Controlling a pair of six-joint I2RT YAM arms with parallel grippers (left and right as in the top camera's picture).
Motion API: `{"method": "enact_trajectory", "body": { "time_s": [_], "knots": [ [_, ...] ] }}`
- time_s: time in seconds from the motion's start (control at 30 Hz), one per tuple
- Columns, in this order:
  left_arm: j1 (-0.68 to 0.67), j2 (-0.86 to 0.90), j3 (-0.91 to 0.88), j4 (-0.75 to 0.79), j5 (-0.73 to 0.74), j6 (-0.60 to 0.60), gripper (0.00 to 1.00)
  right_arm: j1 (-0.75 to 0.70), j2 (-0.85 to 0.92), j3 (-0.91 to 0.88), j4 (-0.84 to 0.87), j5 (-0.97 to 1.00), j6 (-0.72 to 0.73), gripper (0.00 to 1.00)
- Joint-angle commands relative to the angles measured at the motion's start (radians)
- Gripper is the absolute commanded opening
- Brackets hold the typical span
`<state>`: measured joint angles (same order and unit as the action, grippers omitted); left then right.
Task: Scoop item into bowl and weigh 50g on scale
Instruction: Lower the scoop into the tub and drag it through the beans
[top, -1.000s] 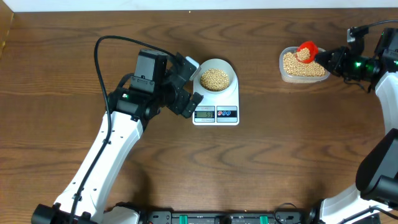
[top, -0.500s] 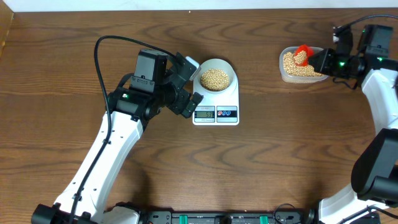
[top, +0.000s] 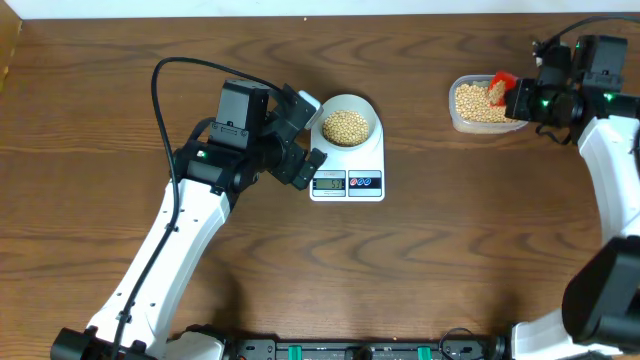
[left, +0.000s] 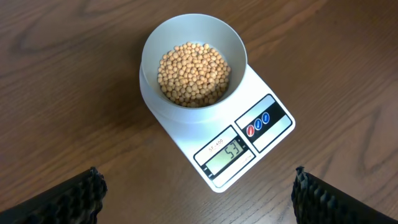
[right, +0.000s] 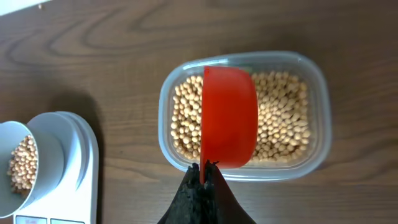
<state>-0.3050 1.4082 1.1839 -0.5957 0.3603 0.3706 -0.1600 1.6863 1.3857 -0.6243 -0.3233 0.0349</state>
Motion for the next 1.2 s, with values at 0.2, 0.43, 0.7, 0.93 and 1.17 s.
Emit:
{"method": "enact_trajectory", "body": {
  "time_s": [0.2,0.43,0.7,0.93,1.17],
  "knots": [
    [0.000,0.008,-0.002,-0.002,-0.006,0.002,0.98,0.063,-0.067,0.001,-0.020,0.207,-0.033,0.01],
    [0.000,0.008,-0.002,-0.001,-0.006,0.002,0.98,0.071,-0.067,0.001,-0.029,0.275,-0.033,0.01],
    [0.000,0.008,-0.002,-0.002,-0.006,0.002,0.98,0.102,-0.067,0.001,-0.047,0.382,-0.067,0.01],
    [0.000,0.008,-0.002,-0.001,-0.006,0.002,0.98,0.119,-0.067,0.001,-0.059,0.451,-0.087,0.01],
    [0.000,0.008,-0.002,-0.001,-0.006,0.002,0.98,0.121,-0.067,0.001,-0.060,0.453,-0.165,0.01]
  ]
}}
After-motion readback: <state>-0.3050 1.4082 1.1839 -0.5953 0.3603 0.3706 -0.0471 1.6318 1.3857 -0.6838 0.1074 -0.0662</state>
